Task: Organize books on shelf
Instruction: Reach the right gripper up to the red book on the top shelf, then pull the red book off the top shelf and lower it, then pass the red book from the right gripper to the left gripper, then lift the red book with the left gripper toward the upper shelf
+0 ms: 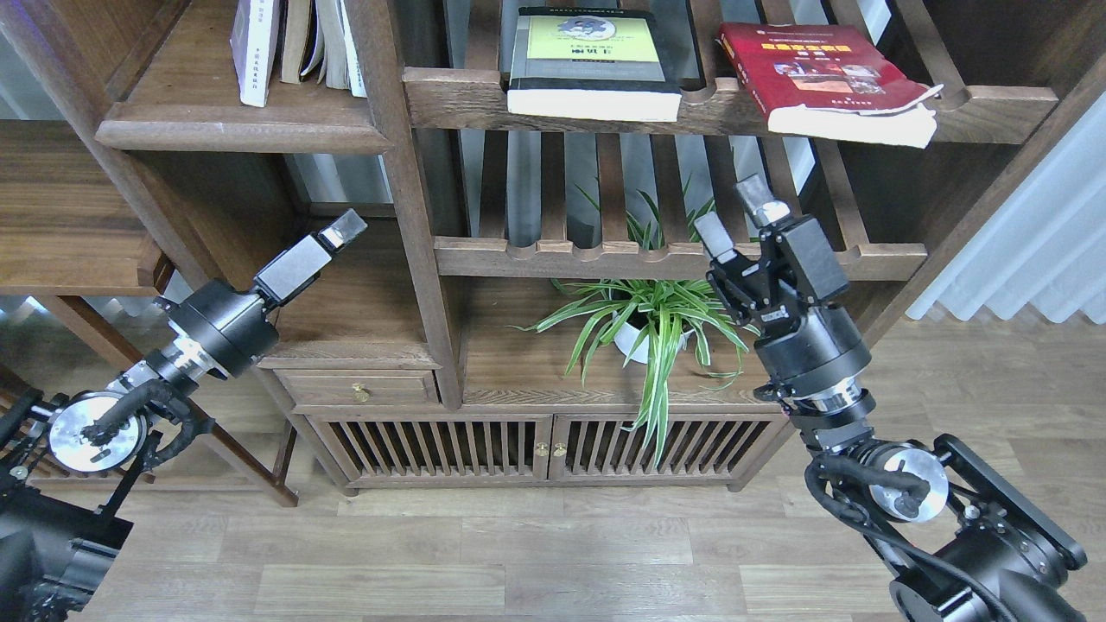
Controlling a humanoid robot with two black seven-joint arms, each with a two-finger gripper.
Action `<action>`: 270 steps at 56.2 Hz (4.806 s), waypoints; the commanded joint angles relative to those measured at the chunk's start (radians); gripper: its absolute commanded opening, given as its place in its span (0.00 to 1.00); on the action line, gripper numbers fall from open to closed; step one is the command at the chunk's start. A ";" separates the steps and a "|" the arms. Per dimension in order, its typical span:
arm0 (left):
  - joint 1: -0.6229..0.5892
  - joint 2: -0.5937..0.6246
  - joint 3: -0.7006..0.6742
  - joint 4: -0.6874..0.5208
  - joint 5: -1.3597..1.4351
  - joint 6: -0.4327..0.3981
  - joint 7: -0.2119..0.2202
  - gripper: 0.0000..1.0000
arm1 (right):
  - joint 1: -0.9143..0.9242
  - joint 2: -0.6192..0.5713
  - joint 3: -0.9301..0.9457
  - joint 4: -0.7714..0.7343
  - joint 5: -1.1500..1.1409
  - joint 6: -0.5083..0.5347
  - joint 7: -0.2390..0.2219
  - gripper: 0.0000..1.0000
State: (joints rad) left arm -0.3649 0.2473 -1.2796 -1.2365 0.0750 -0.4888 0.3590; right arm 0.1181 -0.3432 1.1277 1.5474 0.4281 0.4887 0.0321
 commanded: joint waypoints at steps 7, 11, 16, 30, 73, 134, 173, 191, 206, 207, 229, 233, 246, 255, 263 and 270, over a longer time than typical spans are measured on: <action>0.011 0.004 -0.010 0.000 0.000 0.000 0.000 1.00 | 0.064 0.007 0.092 -0.009 0.000 -0.021 0.000 0.98; 0.009 0.004 -0.009 -0.003 0.000 0.000 0.000 1.00 | 0.071 0.009 0.109 -0.029 -0.002 -0.091 0.000 0.98; 0.009 0.004 -0.017 -0.006 0.003 0.000 0.000 1.00 | 0.077 0.009 0.113 -0.053 -0.002 -0.111 0.000 0.99; 0.009 0.004 -0.050 -0.003 0.003 0.000 -0.002 1.00 | 0.089 0.006 0.148 -0.095 -0.005 -0.189 0.002 0.98; 0.018 0.004 -0.075 -0.001 0.003 0.000 -0.002 1.00 | 0.117 0.006 0.213 -0.108 -0.025 -0.248 0.103 0.20; 0.288 -0.241 -0.015 -0.001 -0.032 0.000 -0.046 1.00 | -0.420 -0.023 0.055 -0.044 -0.011 0.000 -0.035 0.05; 0.409 -0.247 0.411 -0.052 -0.351 0.000 -0.100 0.98 | -0.428 0.139 -0.252 -0.049 -0.022 0.000 -0.176 0.06; 0.414 -0.247 0.499 -0.038 -0.365 0.000 -0.253 0.03 | -0.480 0.148 -0.264 -0.049 -0.040 0.000 -0.193 0.10; 0.391 -0.247 0.474 -0.044 -0.350 0.000 -0.233 0.04 | -0.472 0.141 -0.263 -0.075 -0.077 0.000 -0.192 0.69; 0.391 -0.247 0.471 -0.044 -0.350 0.000 -0.233 0.04 | -0.471 0.141 -0.261 -0.081 -0.084 0.000 -0.192 0.83; 0.347 -0.145 0.369 -0.069 -0.340 0.000 -0.229 0.04 | -0.462 0.128 -0.226 -0.148 -0.126 0.000 -0.179 0.99; 0.340 -0.061 0.339 -0.092 -0.295 0.000 -0.207 0.04 | -0.448 0.128 -0.217 -0.171 -0.126 0.000 -0.179 0.99; 0.340 0.188 0.237 -0.147 -0.187 0.000 -0.075 0.04 | -0.417 0.135 -0.206 -0.228 -0.126 0.000 -0.179 0.99; 0.322 0.306 0.077 -0.147 -0.109 0.000 0.020 0.04 | -0.414 0.139 -0.209 -0.245 -0.126 0.000 -0.179 0.99; 0.235 0.351 -0.098 -0.146 -0.130 0.000 0.005 0.04 | -0.396 0.141 -0.207 -0.271 -0.126 0.000 -0.179 0.99; 0.058 0.355 -0.130 -0.146 -0.228 0.000 0.003 0.05 | -0.384 0.142 -0.207 -0.289 -0.126 0.000 -0.179 0.99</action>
State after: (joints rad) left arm -0.1580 0.5951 -1.3760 -1.3835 -0.0761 -0.4886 0.3627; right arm -0.2775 -0.2025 0.9203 1.2760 0.3018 0.4887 -0.1473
